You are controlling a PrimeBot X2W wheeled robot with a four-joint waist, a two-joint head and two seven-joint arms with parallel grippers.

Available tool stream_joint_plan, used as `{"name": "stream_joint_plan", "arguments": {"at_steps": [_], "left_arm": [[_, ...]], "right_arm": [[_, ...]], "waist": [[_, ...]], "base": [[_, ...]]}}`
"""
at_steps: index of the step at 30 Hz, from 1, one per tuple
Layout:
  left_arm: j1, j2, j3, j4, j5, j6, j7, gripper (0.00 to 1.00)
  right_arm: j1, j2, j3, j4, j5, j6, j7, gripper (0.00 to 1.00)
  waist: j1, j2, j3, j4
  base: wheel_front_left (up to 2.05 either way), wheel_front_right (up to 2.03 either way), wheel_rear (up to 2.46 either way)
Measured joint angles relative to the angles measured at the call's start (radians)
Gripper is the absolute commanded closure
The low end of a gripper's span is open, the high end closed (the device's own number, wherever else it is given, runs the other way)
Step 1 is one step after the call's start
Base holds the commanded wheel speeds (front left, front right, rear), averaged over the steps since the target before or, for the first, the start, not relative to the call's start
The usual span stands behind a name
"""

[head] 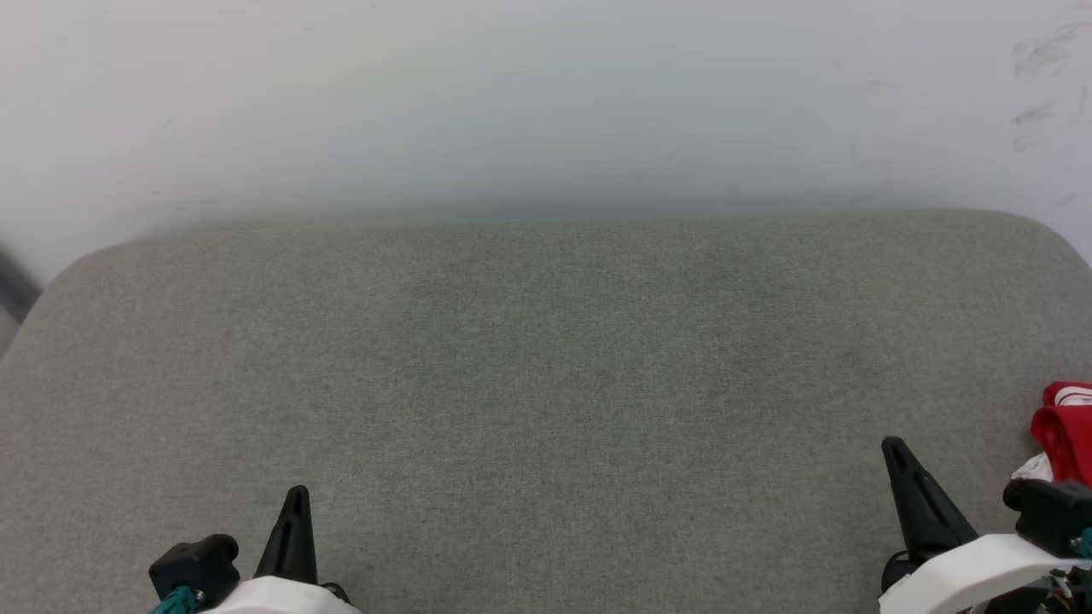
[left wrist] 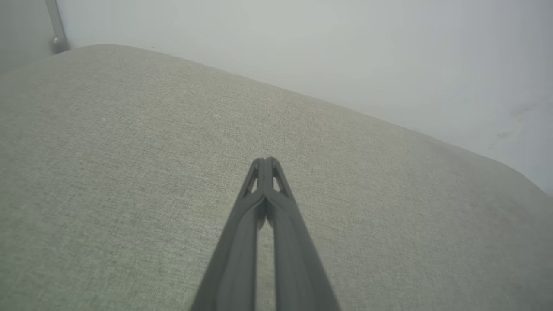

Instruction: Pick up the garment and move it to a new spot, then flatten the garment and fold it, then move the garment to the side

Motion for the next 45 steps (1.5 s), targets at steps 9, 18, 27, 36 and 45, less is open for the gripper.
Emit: {"name": "stream_joint_plan", "arguments": {"at_steps": [9, 18, 27, 36, 45], "left_arm": [[-0.018, -0.019, 0.035, 0.01, -0.132, -0.031, 0.042, 1.0], [-0.034, -0.035, 0.065, 0.017, -0.251, -0.061, 0.077, 1.0], [-0.049, -0.052, 0.094, 0.021, -0.359, -0.084, 0.11, 1.0], [-0.066, -0.065, 0.119, 0.027, -0.456, -0.11, 0.14, 1.0], [-0.083, -0.079, 0.145, 0.03, -0.545, -0.133, 0.166, 1.0]], "right_arm": [[-0.022, 0.007, -0.011, 0.028, 0.156, 0.0, 0.009, 1.0], [-0.044, 0.012, -0.021, 0.054, 0.294, 0.0, 0.017, 1.0], [-0.061, 0.017, -0.029, 0.079, 0.42, 0.0, 0.022, 1.0], [-0.08, 0.022, -0.037, 0.099, 0.536, 0.0, 0.031, 1.0], [-0.095, 0.027, -0.045, 0.119, 0.642, 0.0, 0.038, 1.0]], "waist": [[0.0, 0.0, 0.001, 0.001], [0.0, 0.0, 0.003, 0.002], [0.0, 0.0, 0.004, 0.004], [0.0, 0.0, 0.005, 0.005], [0.0, 0.0, 0.007, 0.006]], "base": [[0.0, 0.0, 0.0], [0.0, 0.0, 0.0], [0.0, 0.0, 0.0], [0.0, 0.0, 0.0], [0.0, 0.0, 0.0]]}}
